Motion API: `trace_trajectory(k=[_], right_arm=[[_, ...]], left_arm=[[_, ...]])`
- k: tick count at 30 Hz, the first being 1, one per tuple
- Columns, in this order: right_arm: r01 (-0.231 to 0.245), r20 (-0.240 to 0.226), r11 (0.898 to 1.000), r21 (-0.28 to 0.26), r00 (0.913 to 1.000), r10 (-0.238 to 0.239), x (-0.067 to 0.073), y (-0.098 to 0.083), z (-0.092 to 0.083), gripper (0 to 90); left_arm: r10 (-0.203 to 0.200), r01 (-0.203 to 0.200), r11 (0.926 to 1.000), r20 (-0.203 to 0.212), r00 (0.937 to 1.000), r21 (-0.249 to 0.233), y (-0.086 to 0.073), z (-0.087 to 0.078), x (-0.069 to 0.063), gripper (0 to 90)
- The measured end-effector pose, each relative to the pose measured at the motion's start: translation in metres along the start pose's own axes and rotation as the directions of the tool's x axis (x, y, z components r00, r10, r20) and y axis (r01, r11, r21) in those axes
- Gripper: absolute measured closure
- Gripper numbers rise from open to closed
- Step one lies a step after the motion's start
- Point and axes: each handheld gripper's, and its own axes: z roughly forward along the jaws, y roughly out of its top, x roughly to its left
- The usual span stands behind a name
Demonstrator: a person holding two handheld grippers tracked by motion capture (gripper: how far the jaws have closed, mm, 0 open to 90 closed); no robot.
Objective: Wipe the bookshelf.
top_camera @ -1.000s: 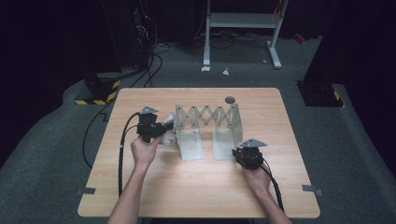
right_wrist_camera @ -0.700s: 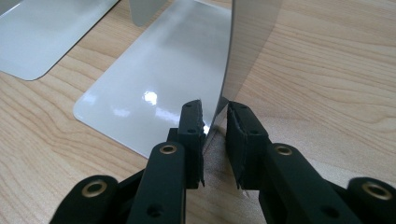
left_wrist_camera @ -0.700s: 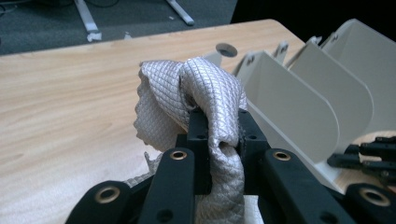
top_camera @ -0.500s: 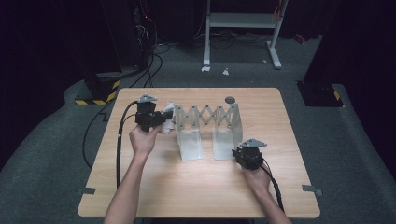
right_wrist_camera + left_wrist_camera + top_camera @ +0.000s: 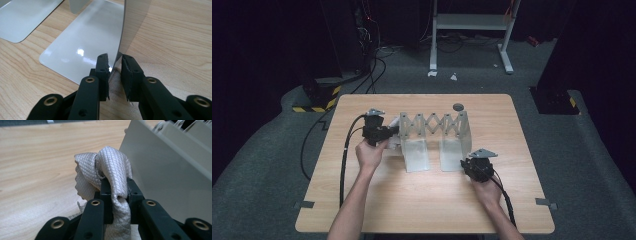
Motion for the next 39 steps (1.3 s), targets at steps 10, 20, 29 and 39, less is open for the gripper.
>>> trace_trajectory(k=[10, 20, 29, 39], right_arm=[[-0.001, 0.0, 1.0, 0.0, 1.0, 0.001, 0.0, 0.0, 0.0, 76.5], [-0.001, -0.001, 1.0, 0.0, 1.0, 0.001, 0.0, 0.0, 0.0, 76.6], [-0.002, -0.001, 1.0, 0.0, 1.0, 0.002, 0.0, 0.0, 0.0, 76.5], [-0.003, -0.002, 1.0, 0.001, 1.0, 0.003, 0.0, 0.0, 0.0, 76.6]], left_arm=[[-0.008, 0.009, 0.998, -0.008, 0.9999, 0.063, -0.016, 0.019, 0.006, 78.9], [-0.023, 0.024, 0.995, -0.013, 0.9997, 0.097, -0.027, 0.034, 0.01, 78.8], [-0.042, 0.042, 0.9913, -0.007, 0.9991, 0.125, -0.036, 0.041, 0.013, 79.2], [-0.003, 0.002, 0.9985, 0.007, 1.0, 0.054, -0.024, 0.009, -0.001, 79.0]])
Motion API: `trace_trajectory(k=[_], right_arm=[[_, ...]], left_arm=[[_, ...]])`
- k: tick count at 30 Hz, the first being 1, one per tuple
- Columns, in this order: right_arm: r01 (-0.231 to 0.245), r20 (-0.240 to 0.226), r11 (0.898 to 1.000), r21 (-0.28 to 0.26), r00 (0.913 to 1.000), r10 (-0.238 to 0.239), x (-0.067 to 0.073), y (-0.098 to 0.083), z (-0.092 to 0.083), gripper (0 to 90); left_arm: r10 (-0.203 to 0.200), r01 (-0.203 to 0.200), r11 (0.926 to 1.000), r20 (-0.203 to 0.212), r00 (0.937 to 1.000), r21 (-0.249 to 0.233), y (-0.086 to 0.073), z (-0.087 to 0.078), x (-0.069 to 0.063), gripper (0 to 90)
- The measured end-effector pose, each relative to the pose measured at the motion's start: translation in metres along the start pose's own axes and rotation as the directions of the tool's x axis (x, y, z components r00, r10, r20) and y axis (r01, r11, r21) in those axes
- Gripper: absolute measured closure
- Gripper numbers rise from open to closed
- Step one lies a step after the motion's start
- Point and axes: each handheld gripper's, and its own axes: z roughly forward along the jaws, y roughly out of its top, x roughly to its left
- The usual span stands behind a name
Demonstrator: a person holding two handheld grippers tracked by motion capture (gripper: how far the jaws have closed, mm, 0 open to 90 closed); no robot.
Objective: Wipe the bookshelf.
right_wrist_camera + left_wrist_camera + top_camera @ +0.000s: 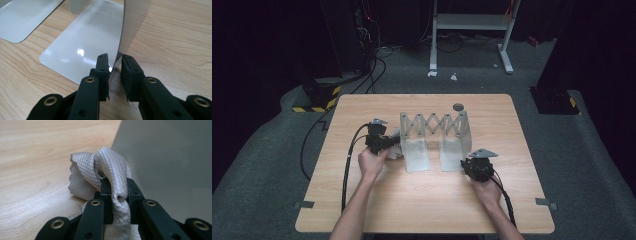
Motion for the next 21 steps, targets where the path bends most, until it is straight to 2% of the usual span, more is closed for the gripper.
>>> trace_trajectory(k=[5, 10, 16, 21], right_arm=[[0.0, 0.001, 1.0, 0.0, 1.0, 0.0, 0.0, 0.0, 0.0, 76.6], [-0.001, 0.0, 1.0, 0.0, 1.0, 0.001, 0.0, 0.0, 0.0, 76.6], [-0.002, 0.0, 1.0, 0.0, 1.0, 0.002, 0.0, 0.0, 0.0, 76.6], [0.0, 0.0, 1.0, 0.0, 1.0, 0.0, 0.0, 0.0, 0.0, 76.6]], left_arm=[[0.027, -0.027, 0.9992, 0.004, 0.9996, -0.03, 0.001, -0.022, -0.013, 78.9], [0.038, -0.037, 0.9983, 0.015, 0.9992, -0.045, -0.005, -0.035, -0.023, 78.6], [0.042, -0.041, 0.9983, 0.015, 0.999, -0.042, -0.022, -0.042, -0.035, 78.5], [0.058, -0.058, 0.9981, -0.002, 0.9983, -0.021, -0.04, -0.042, -0.045, 78.3]])
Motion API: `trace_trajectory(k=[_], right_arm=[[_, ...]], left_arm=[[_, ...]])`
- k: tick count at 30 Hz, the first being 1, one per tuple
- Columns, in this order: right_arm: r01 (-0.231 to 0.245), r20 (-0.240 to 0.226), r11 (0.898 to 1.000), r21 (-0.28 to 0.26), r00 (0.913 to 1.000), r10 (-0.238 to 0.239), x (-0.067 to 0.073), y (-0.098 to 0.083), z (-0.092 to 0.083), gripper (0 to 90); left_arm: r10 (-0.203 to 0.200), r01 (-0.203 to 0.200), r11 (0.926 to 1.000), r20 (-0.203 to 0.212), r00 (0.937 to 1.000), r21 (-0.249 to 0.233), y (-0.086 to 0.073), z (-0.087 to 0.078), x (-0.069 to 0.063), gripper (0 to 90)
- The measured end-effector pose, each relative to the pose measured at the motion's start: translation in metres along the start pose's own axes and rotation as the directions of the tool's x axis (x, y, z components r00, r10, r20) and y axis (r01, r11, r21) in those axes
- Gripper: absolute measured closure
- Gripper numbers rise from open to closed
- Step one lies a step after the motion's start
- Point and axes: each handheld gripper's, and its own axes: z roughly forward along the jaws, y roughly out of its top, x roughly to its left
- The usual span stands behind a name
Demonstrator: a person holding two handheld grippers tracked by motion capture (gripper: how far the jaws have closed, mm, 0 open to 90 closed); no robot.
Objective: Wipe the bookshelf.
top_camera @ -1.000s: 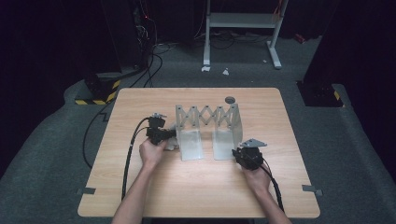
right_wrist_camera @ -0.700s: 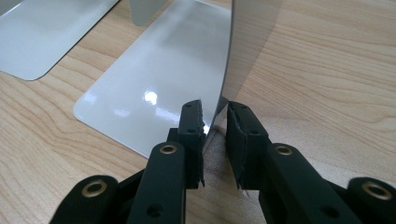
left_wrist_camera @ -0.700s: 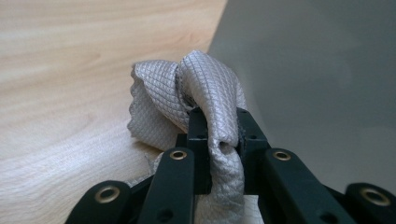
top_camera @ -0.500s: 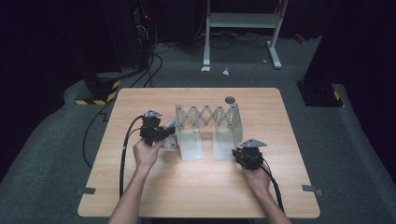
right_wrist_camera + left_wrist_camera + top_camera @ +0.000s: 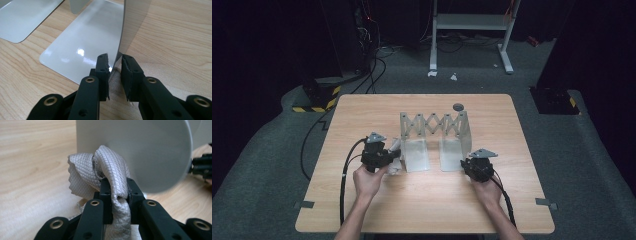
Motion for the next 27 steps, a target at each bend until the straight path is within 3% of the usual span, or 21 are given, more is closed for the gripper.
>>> trace_trajectory(k=[6, 13, 23, 27], right_arm=[[0.001, 0.001, 1.0, 0.0, 1.0, -0.001, 0.0, 0.0, 0.0, 76.6], [0.002, 0.001, 1.0, -0.001, 1.0, -0.002, 0.0, 0.0, 0.0, 76.5], [0.003, 0.001, 1.0, -0.001, 1.0, -0.003, 0.0, 0.0, 0.0, 76.6], [0.002, 0.001, 1.0, -0.001, 1.0, -0.002, 0.0, 0.0, 0.0, 76.6]], left_arm=[[-0.024, 0.023, 0.9995, 0.016, 0.9996, 0.022, -0.018, 0.006, -0.006, 78.3], [-0.011, 0.01, 0.9995, 0.029, 0.9995, 0.031, -0.032, 0.01, -0.016, 78.3], [-0.019, 0.019, 0.9998, 0.084, 0.9963, 0.005, -0.037, 0.021, -0.033, 78.4], [-0.029, 0.029, 0.9996, 0.081, 0.9963, -0.002, -0.034, 0.029, -0.033, 78.4]])
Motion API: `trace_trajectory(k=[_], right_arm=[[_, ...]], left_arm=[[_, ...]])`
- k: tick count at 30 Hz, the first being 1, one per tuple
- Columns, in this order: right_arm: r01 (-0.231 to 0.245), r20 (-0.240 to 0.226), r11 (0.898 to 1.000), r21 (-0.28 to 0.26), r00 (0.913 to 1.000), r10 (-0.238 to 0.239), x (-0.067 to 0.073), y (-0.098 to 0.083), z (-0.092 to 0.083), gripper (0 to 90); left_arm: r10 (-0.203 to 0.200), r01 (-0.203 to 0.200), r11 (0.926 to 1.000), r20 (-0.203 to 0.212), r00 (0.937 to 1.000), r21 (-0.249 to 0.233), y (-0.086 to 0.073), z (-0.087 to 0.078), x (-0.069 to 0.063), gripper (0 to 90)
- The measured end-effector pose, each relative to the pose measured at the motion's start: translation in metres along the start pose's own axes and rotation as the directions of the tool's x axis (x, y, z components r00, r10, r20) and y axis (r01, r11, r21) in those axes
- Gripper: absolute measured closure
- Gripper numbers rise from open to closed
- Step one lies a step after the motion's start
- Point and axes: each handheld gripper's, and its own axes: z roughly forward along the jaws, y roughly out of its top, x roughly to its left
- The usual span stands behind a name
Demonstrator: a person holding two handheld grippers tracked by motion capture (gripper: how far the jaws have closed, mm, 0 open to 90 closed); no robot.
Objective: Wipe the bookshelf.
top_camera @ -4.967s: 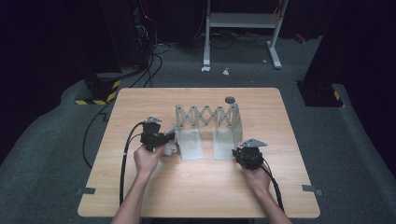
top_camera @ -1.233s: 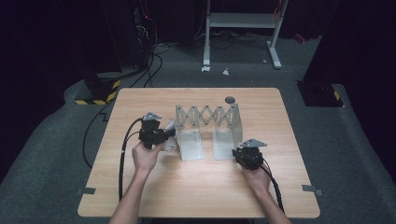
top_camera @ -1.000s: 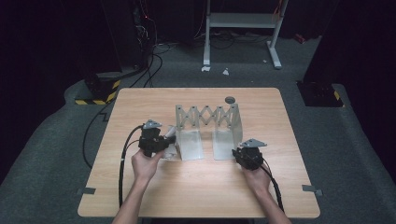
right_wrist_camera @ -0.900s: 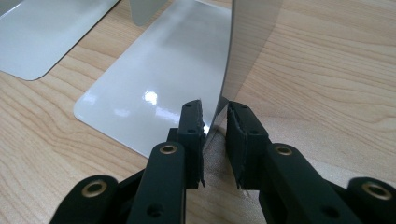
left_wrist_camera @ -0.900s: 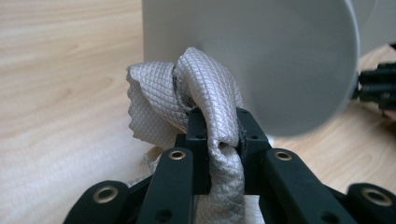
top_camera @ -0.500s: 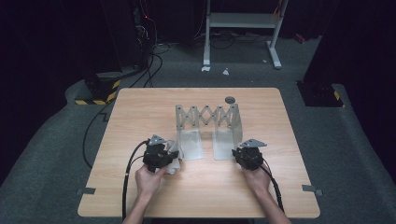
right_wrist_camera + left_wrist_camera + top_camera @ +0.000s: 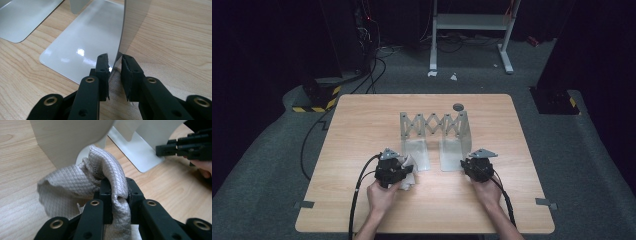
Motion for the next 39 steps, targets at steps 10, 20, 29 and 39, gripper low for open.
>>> trace_trajectory(k=[10, 20, 29, 39], right_arm=[[0.001, 0.0, 1.0, 0.0, 1.0, -0.001, 0.0, 0.0, 0.0, 76.6], [-0.002, -0.001, 1.0, 0.002, 1.0, 0.002, 0.001, 0.0, 0.0, 76.9], [0.001, -0.002, 1.0, 0.001, 1.0, -0.001, 0.001, 0.0, 0.0, 77.2], [0.0, -0.004, 1.0, 0.001, 1.0, 0.0, 0.0, 0.0, 0.0, 77.3]], left_arm=[[-0.051, 0.051, 0.9987, -0.036, 0.9981, 0.002, 0.002, 0.009, 0.014, 78.4], [-0.075, 0.074, 0.9972, -0.076, 0.9943, -0.009, 0.003, 0.012, 0.029, 78.4], [-0.08, 0.079, 0.9968, -0.099, 0.9919, -0.013, 0.003, 0.014, 0.043, 78.6], [-0.028, 0.028, 0.9996, -0.13, 0.9912, -0.006, 0.002, 0.013, 0.036, 78.9]])
